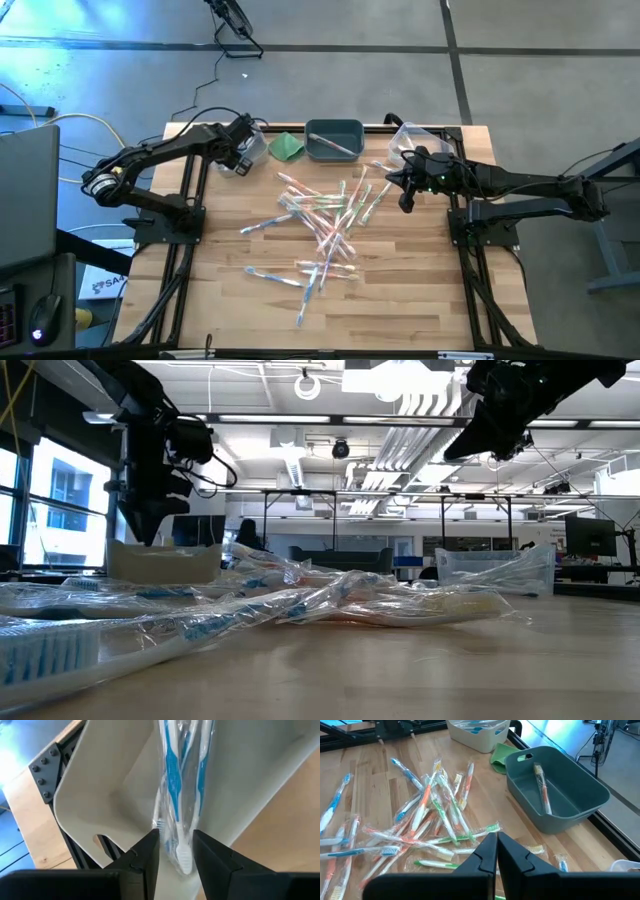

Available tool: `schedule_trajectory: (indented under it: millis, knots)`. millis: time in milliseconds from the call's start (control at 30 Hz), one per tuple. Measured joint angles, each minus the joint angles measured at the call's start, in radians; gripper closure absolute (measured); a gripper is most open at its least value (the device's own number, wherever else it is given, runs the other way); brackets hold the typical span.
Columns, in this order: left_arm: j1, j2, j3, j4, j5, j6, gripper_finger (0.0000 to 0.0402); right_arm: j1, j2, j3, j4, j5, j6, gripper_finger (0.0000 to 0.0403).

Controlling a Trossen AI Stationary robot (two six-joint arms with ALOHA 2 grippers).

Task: Pick & Place Toothbrushes
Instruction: Put the green toothbrush into the transparent bin

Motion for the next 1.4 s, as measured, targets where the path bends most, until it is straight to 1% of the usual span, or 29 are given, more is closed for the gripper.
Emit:
schedule_trajectory:
  millis: [200,300,400,567,867,1133,1300,1400]
  knots:
    - [0.0,0.0,0.07,-0.032,0.005,0.02,0.0289,0.0,0.0,0.0,0.0,-0.001,0.003,0.0398]
    - [-0.002,0.0,0.121,-0.074,0.005,0.031,0.0289,0.0,0.0,0.0,0.0,0.019,0.008,0.0398]
    - [-0.042,0.0,0.164,-0.107,-0.007,0.033,0.0289,0.0,0.0,0.0,0.0,0.022,0.031,0.0398]
    - [-0.149,-0.01,0.223,-0.122,-0.053,0.076,0.0289,0.0,0.0,0.0,0.0,0.024,0.022,0.0398]
    - [-0.387,-0.009,0.273,-0.123,-0.047,0.074,0.0289,0.0,0.0,0.0,0.0,0.05,0.026,0.0398]
    - [-0.584,-0.009,0.274,-0.12,-0.044,-0.023,0.0289,0.0,0.0,0.0,0.039,0.05,0.026,0.0398]
    - [-0.703,-0.009,0.274,-0.129,-0.042,-0.034,0.0289,0.0,0.0,0.0,0.064,0.047,0.026,0.0398]
    - [-0.765,-0.009,0.274,-0.152,-0.013,-0.093,0.0289,0.0,0.0,0.0,0.083,0.047,0.026,0.0398]
